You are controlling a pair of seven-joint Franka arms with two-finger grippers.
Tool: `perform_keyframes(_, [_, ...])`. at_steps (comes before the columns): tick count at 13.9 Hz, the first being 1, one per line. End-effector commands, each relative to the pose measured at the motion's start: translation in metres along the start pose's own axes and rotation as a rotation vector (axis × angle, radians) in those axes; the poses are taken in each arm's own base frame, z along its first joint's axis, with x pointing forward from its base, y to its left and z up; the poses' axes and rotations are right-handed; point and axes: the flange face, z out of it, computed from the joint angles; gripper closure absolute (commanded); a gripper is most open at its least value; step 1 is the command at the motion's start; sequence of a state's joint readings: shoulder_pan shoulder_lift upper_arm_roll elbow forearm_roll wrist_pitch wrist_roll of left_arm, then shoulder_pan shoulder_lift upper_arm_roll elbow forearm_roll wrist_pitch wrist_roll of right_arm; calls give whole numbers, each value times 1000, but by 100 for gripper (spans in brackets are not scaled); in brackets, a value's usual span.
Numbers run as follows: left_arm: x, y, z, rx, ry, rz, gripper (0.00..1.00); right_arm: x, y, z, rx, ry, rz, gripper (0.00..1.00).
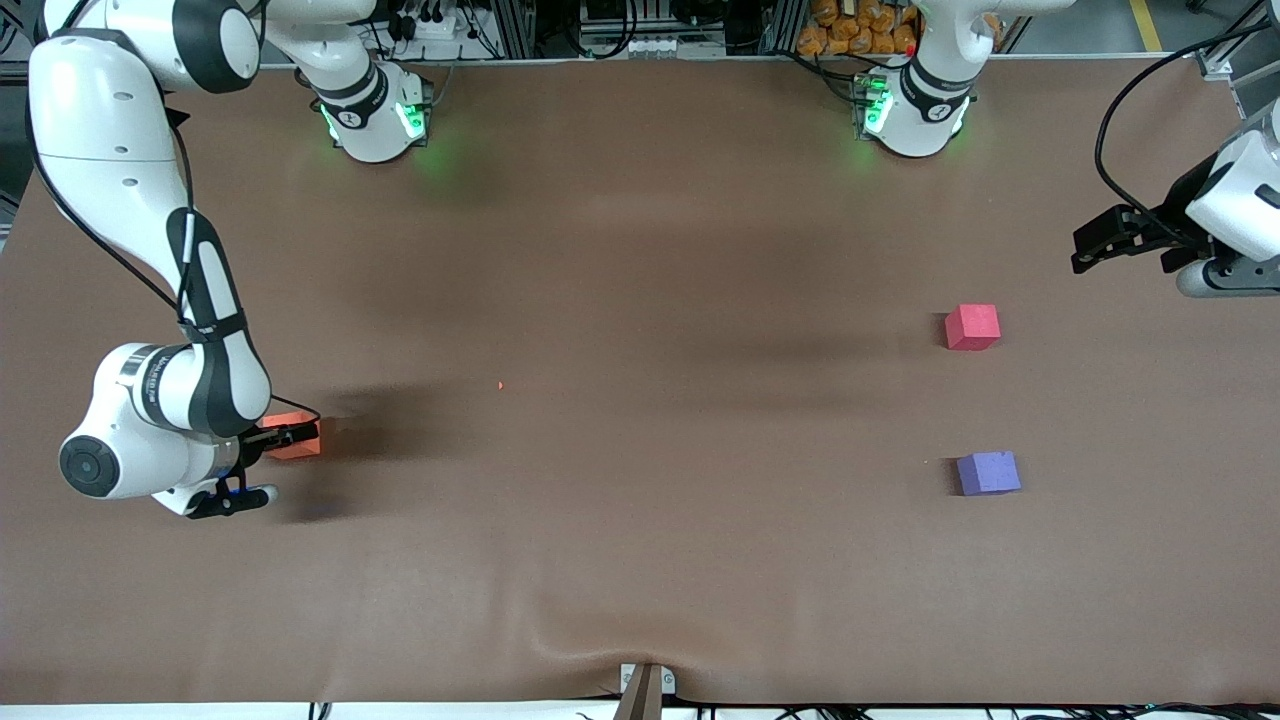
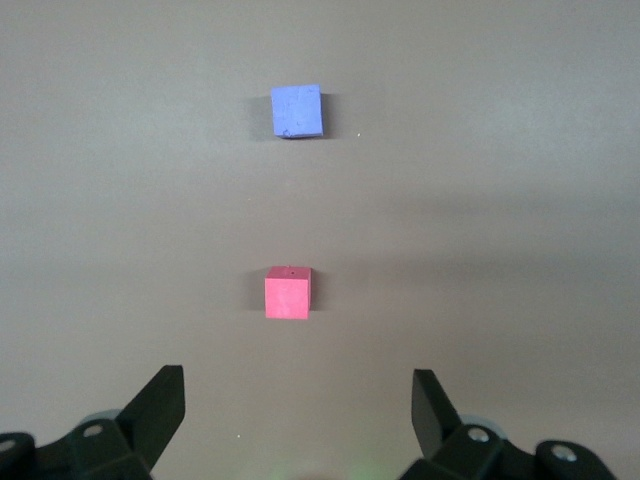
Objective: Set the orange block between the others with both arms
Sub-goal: 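Close the right gripper on the orange block and lift it, then carry the orange block with the right gripper toward the table middle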
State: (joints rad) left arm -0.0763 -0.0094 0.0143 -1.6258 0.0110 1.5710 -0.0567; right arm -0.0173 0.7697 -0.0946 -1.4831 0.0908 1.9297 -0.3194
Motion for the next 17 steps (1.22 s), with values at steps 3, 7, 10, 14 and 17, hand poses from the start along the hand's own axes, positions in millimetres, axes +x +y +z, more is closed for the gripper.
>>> perform_keyframes(3, [3,1,-7,7,18,11,0,-2,1,-2,8,5,-21,40])
perform_keyframes(7, [3,1,-6,7,17,11,0,-1,3,-14,4,27,-77,69])
perform_keyframes(10, [4,1,-5,8,15,11,0,8,-32,-68,-8,116,-127,73])
perform_keyframes(14, [0,-7,-7,8,10,13,0,17,-156,-104,6,177,-85,76])
perform_keyframes(17, [0,-6,-8,8,12,14,0,17,-265,-90,49,159,53,77])
